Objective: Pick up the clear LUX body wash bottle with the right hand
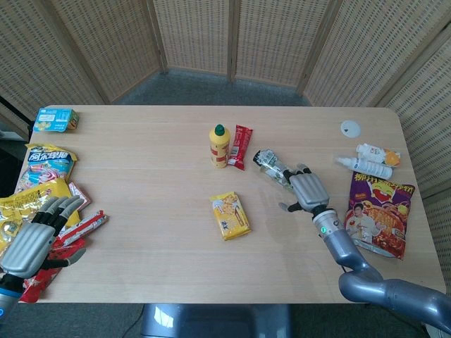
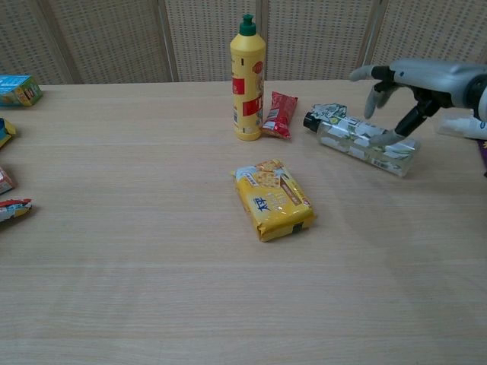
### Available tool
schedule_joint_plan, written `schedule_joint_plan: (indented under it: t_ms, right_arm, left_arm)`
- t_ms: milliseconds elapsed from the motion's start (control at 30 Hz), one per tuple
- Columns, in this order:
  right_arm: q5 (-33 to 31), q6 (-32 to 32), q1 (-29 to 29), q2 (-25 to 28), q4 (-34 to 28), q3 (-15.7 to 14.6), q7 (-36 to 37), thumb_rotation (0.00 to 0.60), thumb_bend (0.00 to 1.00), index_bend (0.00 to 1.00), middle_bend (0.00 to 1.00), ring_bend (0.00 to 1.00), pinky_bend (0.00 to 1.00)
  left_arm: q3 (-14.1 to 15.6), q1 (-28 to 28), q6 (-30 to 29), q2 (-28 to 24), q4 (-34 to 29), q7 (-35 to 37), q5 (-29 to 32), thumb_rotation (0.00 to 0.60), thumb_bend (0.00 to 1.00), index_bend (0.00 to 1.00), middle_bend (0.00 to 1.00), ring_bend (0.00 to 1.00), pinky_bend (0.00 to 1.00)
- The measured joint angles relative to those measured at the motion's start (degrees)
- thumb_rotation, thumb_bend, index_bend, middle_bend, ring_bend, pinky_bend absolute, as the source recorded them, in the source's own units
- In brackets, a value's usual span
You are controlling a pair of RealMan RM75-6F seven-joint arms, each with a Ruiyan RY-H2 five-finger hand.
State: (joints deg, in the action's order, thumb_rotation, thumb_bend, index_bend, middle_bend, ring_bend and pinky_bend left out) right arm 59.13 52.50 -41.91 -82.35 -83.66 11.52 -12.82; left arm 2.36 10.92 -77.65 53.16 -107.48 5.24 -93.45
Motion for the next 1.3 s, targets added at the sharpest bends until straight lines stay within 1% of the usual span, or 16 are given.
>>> schedule_joint_plan:
  t_ms: [33,67,133,200,400,633,867,1033,1100,1133,1167,1233,1300]
  right_arm:
    - [-0.47,0.08,-0.3,-0.61,0.39,0.3,-0.27,0.389,0.22,0.0,0.05,0.01,0.01]
    - [-0.7,0.04,-0.45,-0.96,0.67,0.41,-0.36,0.354,0.22,0.0,0.02,0.0,0.0]
    - [-1.5,-0.51,-1.03,-2.23,2.04,0.59,-0.68,0.31,0.21,0.0,0.0,0.0,0.0]
    - [-2.84,-1.74,-1.68,-3.59,3.69,0.55,-1.35,0.274,0.2,0.0,0.0,0.0,0.0]
    - [-7.73,-5.13,-3.29,-8.06,8.22,0.0,-3.5,0.254,0.2,0.0,0.0,0.0,0.0]
    - [-10.73,-6.77,-4.51,-12.35,14.12,-0.52,-5.49,0.225,0.2,0.0,0.0,0.0,0.0]
    - [-10.92,-6.55,-4.91,-15.02,19.07,-0.37,-5.91,0.177,0.2,0.0,0.0,0.0,0.0]
    - [-9.22,-5.41,-4.88,-16.98,23.23,0.12,-5.01,0.172,0.2,0.0,0.0,0.0,0.0]
    - [-8.68,-5.23,-4.88,-17.69,24.86,0.29,-4.8,0.132,0.2,0.0,0.0,0.0,0.0]
    - [-8.51,-5.22,-4.89,-18.0,25.53,0.35,-4.74,0.082,0.2,0.0,0.0,0.0,0.0]
    - [-8.39,-5.24,-4.9,-18.31,26.2,0.41,-4.72,0.045,0.2,0.0,0.0,0.0,0.0]
    - [-8.18,-5.33,-4.94,-19.08,27.81,0.53,-4.77,0.017,0.21,0.0,0.0,0.0,0.0]
    - [-8.06,-5.54,-5.02,-19.89,29.55,0.69,-4.85,0.015,0.22,0.0,0.0,0.0,0.0]
  left_arm:
    - [0.03,-0.01,-0.01,0.0,0.02,0.01,-0.04,0.531,0.3,0.0,0.0,0.0,0.0]
    - [0.03,-0.02,-0.06,-0.02,0.03,0.02,-0.07,0.531,0.3,0.0,0.0,0.0,0.0]
    - [0.04,-0.09,-0.25,-0.15,0.06,0.12,-0.1,0.531,0.3,0.0,0.0,0.0,0.0]
    - [0.03,-0.18,-0.47,-0.33,0.07,0.31,-0.11,0.531,0.3,0.0,0.0,0.0,0.0]
    - [0.15,-0.17,-0.48,-0.75,0.03,0.98,-0.38,0.526,0.3,0.0,0.0,0.0,0.0]
    - [0.29,-0.51,-1.13,-1.1,-0.02,1.17,-0.66,0.514,0.3,0.0,0.0,0.0,0.0]
    - [0.52,-0.83,-1.28,-1.55,0.03,1.57,-0.54,0.512,0.3,0.0,0.0,0.0,0.0]
    - [0.49,-0.96,-1.42,-1.69,0.13,1.87,-0.32,0.501,0.3,0.0,0.0,0.0,0.0]
    - [0.51,-0.96,-1.36,-1.75,0.15,1.91,-0.31,0.496,0.3,0.0,0.0,0.0,0.0]
    - [0.52,-0.95,-1.27,-1.78,0.15,1.88,-0.31,0.495,0.3,0.0,0.0,0.0,0.0]
    - [0.54,-0.93,-1.19,-1.81,0.13,1.88,-0.29,0.493,0.3,0.0,0.0,0.0,0.0]
    - [0.57,-0.9,-1.06,-1.86,0.05,1.91,-0.26,0.486,0.3,0.0,0.0,0.0,0.0]
    - [0.62,-0.88,-0.94,-1.94,0.0,1.92,-0.28,0.479,0.3,0.0,0.0,0.0,0.0]
